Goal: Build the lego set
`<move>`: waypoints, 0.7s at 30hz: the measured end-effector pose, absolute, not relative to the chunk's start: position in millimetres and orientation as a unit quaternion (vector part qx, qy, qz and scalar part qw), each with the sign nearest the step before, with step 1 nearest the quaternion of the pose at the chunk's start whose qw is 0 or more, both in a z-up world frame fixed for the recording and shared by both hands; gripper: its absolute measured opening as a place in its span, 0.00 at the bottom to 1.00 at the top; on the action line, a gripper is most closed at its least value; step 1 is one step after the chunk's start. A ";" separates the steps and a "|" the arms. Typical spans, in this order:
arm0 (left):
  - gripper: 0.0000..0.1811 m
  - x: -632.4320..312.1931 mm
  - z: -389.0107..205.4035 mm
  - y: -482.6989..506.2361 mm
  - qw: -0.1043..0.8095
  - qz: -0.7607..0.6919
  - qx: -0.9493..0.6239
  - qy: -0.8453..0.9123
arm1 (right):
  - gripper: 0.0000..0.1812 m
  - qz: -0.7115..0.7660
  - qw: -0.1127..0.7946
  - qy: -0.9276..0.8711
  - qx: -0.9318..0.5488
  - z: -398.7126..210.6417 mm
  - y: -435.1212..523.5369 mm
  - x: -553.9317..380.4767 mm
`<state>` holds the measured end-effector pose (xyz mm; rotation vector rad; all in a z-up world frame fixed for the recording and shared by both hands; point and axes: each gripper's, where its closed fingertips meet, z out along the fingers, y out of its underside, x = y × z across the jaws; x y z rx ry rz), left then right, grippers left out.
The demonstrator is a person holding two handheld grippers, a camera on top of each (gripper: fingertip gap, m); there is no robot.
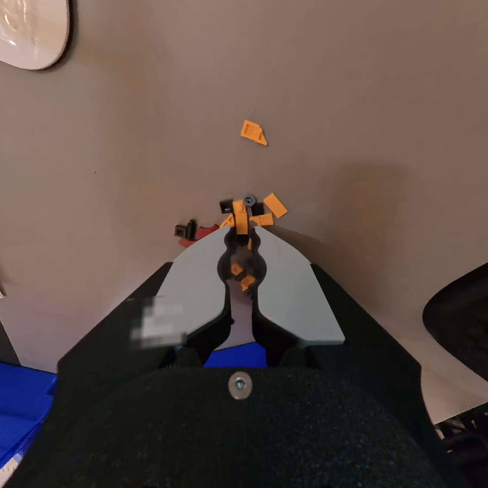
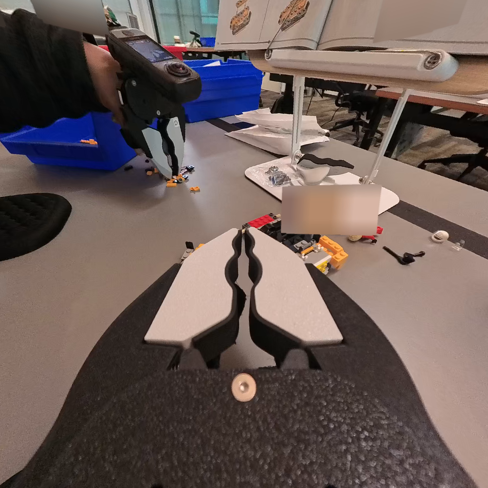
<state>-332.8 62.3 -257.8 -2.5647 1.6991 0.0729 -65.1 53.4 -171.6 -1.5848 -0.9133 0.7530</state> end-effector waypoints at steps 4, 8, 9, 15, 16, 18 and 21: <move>0.09 -329.8 -257.4 60.4 0.033 0.006 -0.835 0.550 | 0.01 0.324 0.547 -0.383 -0.670 -171.7 53.3 -64.9; 0.09 -330.8 -257.7 66.7 0.049 0.023 -0.826 0.561 | 0.01 0.323 0.546 -0.385 -0.670 -171.9 52.7 -65.5; 0.09 -330.7 -257.8 67.4 0.052 0.025 -0.824 0.564 | 0.01 0.323 0.546 -0.386 -0.670 -171.9 52.6 -65.4; 0.08 -329.9 -257.9 59.8 0.049 0.018 -0.816 0.575 | 0.01 0.324 0.546 -0.386 -0.669 -171.7 52.3 -65.5; 0.09 -330.4 -258.0 58.3 0.049 0.019 -0.814 0.578 | 0.01 0.324 0.546 -0.386 -0.669 -171.7 52.2 -65.5; 0.09 -330.7 -257.7 52.9 0.045 0.012 -0.811 0.584 | 0.01 0.324 0.545 -0.386 -0.670 -172.0 52.2 -65.5; 0.08 -332.3 -255.8 49.2 0.047 0.014 -0.804 0.593 | 0.01 0.325 0.545 -0.386 -0.670 -172.1 52.3 -65.3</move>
